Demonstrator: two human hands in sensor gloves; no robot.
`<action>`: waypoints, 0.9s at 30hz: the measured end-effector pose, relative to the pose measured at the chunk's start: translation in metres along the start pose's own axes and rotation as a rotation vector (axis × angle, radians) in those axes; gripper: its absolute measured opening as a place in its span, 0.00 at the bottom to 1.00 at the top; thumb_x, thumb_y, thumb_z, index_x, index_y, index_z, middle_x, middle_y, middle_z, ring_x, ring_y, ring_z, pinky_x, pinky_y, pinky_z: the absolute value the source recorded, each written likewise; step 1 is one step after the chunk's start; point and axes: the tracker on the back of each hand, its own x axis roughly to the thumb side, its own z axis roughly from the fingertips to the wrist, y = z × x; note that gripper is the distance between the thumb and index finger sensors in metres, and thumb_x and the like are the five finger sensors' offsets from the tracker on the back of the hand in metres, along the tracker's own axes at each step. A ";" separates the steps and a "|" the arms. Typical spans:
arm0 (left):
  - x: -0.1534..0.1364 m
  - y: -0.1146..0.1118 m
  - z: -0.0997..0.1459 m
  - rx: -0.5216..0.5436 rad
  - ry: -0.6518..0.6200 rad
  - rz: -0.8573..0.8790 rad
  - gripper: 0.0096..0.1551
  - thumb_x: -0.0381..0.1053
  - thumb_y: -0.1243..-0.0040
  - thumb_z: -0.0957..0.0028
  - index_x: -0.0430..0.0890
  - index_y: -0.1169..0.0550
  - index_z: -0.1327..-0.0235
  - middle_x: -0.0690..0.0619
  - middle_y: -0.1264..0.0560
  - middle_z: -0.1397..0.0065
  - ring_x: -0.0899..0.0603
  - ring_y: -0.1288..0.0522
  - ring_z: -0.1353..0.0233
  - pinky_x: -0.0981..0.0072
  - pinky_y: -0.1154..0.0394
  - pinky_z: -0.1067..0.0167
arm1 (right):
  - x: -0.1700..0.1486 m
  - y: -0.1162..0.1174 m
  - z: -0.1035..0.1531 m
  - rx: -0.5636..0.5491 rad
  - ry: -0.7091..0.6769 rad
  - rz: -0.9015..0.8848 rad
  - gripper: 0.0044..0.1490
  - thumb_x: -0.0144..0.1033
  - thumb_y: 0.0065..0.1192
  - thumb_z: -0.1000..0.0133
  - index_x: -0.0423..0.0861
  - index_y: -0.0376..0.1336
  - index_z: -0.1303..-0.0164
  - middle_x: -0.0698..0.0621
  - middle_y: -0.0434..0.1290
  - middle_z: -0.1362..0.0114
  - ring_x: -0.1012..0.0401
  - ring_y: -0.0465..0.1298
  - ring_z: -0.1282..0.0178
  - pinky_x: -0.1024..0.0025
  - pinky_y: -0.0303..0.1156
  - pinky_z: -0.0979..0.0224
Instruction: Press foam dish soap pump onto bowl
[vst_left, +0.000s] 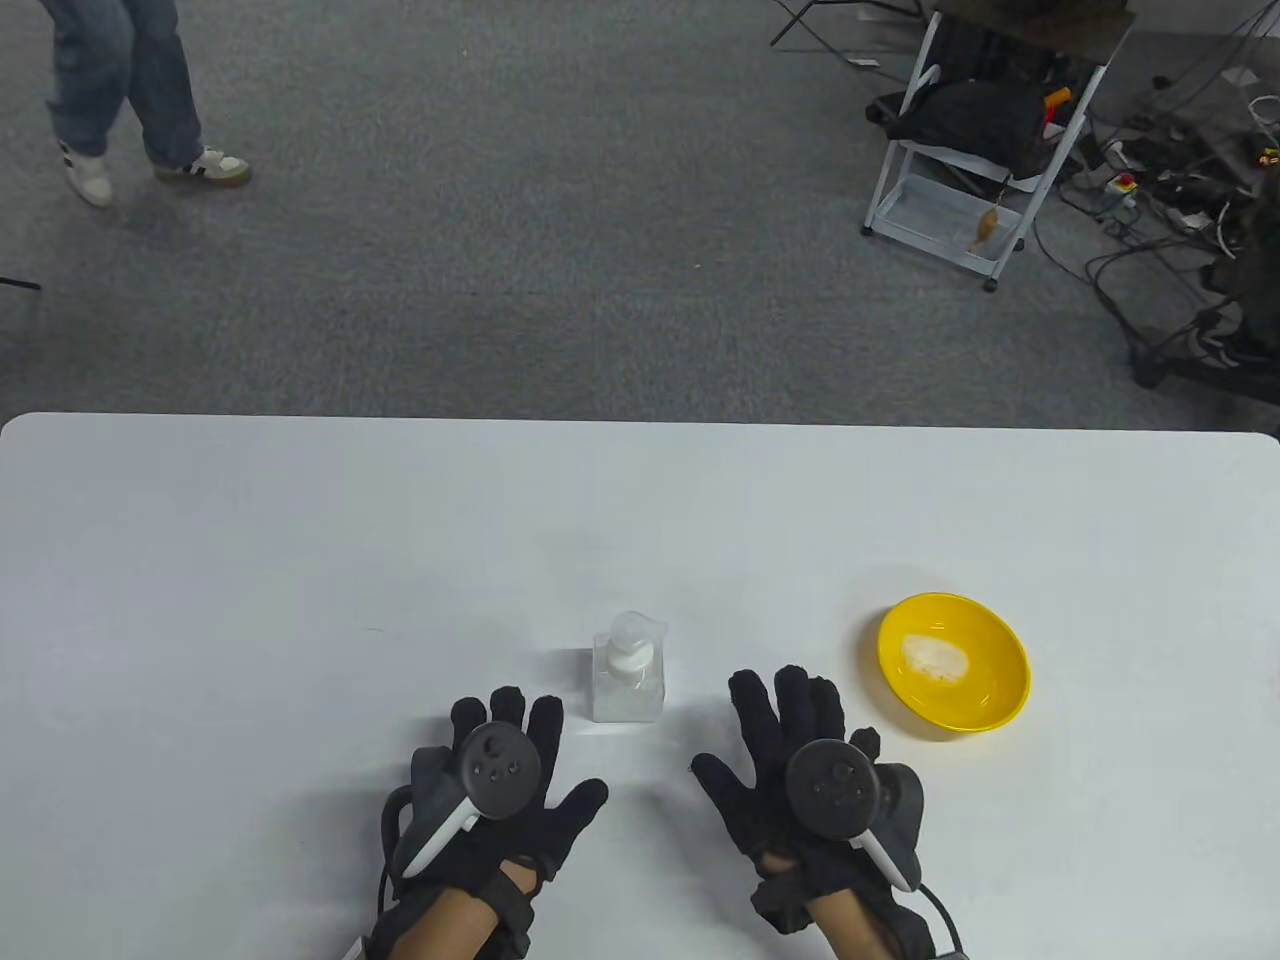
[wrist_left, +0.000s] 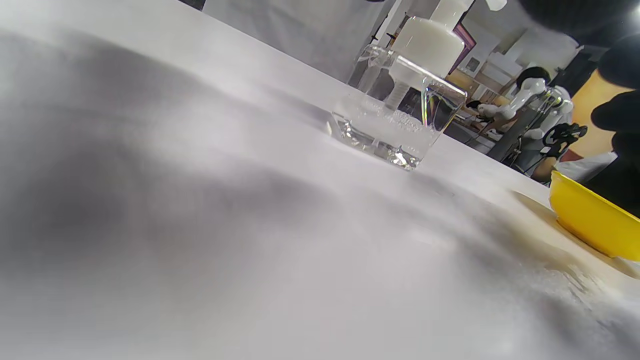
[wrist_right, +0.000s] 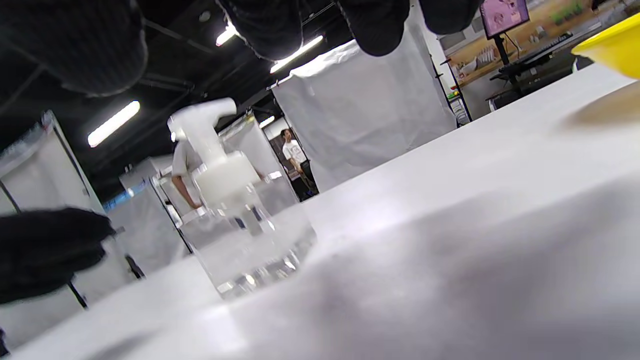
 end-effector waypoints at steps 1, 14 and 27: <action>-0.002 -0.003 0.000 -0.006 0.002 -0.007 0.57 0.82 0.54 0.62 0.62 0.55 0.23 0.51 0.65 0.15 0.32 0.70 0.17 0.21 0.61 0.30 | -0.001 0.002 0.001 0.006 -0.001 0.018 0.54 0.71 0.56 0.53 0.58 0.46 0.19 0.34 0.44 0.16 0.30 0.43 0.19 0.12 0.39 0.40; -0.011 -0.010 0.001 -0.009 0.016 -0.044 0.58 0.85 0.57 0.65 0.63 0.56 0.23 0.53 0.67 0.15 0.34 0.73 0.17 0.23 0.66 0.30 | -0.007 0.015 0.010 0.071 0.010 0.060 0.54 0.70 0.56 0.53 0.59 0.43 0.19 0.34 0.41 0.16 0.31 0.39 0.20 0.13 0.33 0.42; -0.010 -0.013 0.005 0.004 0.013 -0.075 0.58 0.85 0.56 0.65 0.64 0.55 0.23 0.54 0.68 0.15 0.35 0.75 0.18 0.24 0.70 0.31 | -0.003 0.021 0.013 0.098 0.010 0.065 0.54 0.70 0.56 0.52 0.60 0.43 0.20 0.34 0.41 0.16 0.31 0.39 0.20 0.13 0.33 0.43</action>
